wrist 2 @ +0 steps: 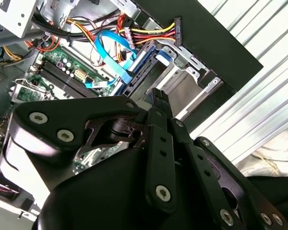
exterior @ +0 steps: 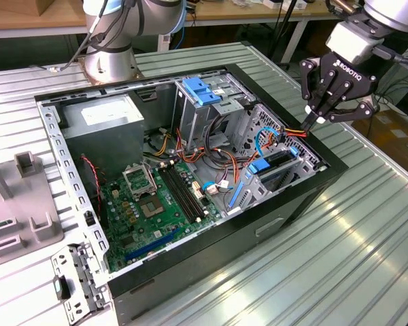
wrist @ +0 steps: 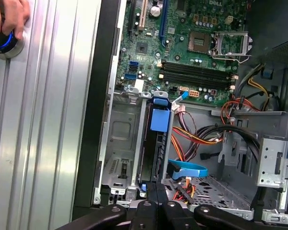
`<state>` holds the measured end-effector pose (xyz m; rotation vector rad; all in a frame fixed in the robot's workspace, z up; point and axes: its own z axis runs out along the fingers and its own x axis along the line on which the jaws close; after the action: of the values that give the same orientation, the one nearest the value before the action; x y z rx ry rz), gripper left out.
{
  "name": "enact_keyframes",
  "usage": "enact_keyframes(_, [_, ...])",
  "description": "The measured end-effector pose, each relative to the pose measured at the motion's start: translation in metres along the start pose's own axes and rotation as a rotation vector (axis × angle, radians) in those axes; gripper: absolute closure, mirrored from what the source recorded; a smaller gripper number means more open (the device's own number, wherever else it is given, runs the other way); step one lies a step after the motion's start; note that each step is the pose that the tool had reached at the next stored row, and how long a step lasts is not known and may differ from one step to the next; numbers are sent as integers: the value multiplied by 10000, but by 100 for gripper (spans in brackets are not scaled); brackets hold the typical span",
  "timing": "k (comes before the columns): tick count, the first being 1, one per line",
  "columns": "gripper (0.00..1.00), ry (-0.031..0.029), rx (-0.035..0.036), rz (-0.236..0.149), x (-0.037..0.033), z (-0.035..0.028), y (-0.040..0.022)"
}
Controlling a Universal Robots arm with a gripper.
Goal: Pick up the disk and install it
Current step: 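Insert the first disk wire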
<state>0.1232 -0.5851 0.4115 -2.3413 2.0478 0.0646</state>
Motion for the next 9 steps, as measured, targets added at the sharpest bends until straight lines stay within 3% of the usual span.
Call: enact_keyframes(9, [89, 3, -40, -777, 0, 0, 0])
